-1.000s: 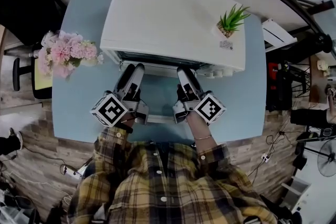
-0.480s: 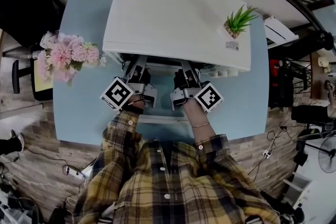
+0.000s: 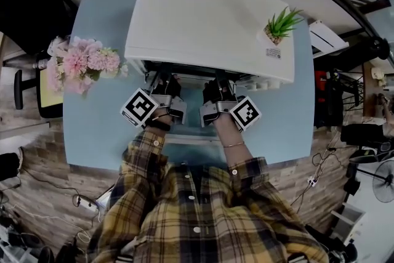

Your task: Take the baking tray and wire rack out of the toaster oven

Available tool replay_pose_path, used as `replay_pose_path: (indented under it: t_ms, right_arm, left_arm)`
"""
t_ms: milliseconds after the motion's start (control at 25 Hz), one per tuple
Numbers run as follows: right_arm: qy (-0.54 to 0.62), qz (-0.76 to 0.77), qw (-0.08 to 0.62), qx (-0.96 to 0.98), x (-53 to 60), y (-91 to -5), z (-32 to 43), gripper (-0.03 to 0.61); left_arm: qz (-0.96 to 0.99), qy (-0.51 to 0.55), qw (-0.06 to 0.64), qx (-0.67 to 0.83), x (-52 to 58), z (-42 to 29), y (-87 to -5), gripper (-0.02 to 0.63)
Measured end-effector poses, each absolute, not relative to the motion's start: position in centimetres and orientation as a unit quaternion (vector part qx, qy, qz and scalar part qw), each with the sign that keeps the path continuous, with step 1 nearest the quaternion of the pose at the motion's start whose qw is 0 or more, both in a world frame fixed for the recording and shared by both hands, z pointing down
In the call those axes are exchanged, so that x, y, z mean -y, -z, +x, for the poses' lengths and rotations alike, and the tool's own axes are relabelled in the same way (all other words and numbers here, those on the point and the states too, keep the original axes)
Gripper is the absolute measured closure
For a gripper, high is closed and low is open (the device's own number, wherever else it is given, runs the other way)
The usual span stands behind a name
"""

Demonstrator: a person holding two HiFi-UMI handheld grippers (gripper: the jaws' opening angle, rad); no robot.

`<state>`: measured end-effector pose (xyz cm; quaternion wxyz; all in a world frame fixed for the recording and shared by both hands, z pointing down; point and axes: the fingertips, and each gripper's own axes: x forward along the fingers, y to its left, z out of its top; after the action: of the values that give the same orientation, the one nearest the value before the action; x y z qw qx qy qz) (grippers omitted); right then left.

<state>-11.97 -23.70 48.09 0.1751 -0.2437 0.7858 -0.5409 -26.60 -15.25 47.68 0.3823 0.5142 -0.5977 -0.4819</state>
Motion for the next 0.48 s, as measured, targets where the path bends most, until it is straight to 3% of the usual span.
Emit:
replay_pose_path:
  t_ms: [480]
  right_arm:
    - [0.556, -0.240, 0.170, -0.777, 19.7, -48.1, -9.9, 0.543]
  left_arm:
    - [0.512, 0.496, 0.402, 0.574, 11.5, -24.2, -47.4, 0.607]
